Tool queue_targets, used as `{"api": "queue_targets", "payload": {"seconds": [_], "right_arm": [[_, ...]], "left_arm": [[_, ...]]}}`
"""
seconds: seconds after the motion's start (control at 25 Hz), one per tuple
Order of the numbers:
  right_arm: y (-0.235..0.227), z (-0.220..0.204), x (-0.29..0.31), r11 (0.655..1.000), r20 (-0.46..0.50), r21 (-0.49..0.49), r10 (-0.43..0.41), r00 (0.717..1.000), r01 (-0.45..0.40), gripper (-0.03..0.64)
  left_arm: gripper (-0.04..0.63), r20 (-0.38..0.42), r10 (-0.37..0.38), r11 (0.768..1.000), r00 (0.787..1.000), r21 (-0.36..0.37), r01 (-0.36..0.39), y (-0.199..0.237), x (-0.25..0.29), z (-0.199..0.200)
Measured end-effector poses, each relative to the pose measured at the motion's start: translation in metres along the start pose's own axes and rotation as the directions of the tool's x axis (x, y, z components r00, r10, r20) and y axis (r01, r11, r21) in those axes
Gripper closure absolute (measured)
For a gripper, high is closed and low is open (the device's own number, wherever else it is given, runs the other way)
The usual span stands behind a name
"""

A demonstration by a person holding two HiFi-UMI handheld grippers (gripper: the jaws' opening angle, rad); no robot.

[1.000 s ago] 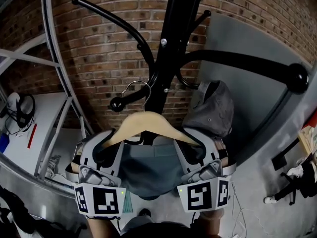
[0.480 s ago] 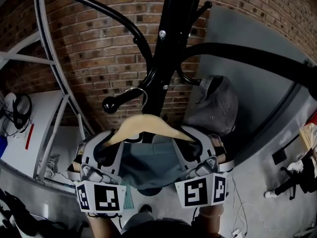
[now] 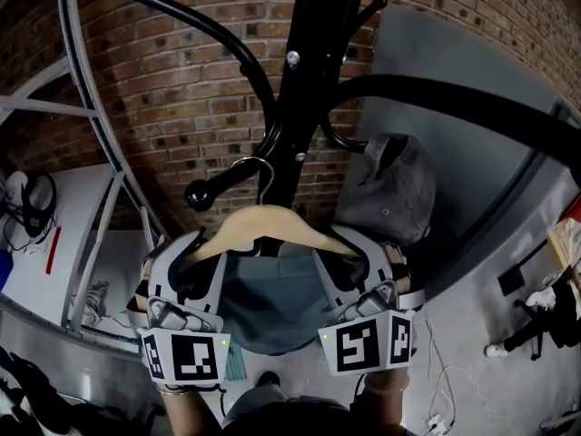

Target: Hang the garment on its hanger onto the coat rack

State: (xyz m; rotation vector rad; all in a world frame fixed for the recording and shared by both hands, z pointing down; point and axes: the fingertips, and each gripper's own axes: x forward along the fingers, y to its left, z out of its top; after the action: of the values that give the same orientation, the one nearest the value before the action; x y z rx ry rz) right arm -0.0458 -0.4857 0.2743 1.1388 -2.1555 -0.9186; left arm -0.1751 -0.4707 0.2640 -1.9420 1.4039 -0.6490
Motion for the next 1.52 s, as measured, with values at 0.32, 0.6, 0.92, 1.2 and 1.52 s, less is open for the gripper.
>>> {"api": "queue_targets", "payload": {"seconds": [0.32,0.6,0.92,1.2,1.52], "right_arm": [[0.004,0.011,-0.007,0.999,0.028,0.038,0.004,1.000,-0.006,0.456],[0.017,0.017,-0.028,0.999,0.044,0.044,0.000,0.999,-0.002,0.451],[0.029,0.025,-0.064,0.997,0.083,0.077,-0.004,0.997,-0.002,0.453],[0.042,0.033,-0.105,0.994,0.104,0.108,-0.015,0.994,0.004,0.547],[0.057,0.034,-0.148,0.996,0.125,0.090,-0.022,0.992,0.011,0.569]], "left_arm": [[0.414,0.021,0.040,0.999,0.999,0.018,-0.040,0.007,-0.010,0.001],[0.413,0.108,0.053,0.998,0.993,0.009,-0.055,0.004,-0.036,0.022],[0.413,0.097,0.054,0.998,0.994,0.015,-0.055,-0.013,-0.068,0.034],[0.414,0.096,0.026,1.000,0.995,-0.020,-0.024,-0.038,-0.108,0.052],[0.514,0.105,0.047,0.998,0.993,-0.053,-0.042,-0.059,-0.150,0.069]]}}
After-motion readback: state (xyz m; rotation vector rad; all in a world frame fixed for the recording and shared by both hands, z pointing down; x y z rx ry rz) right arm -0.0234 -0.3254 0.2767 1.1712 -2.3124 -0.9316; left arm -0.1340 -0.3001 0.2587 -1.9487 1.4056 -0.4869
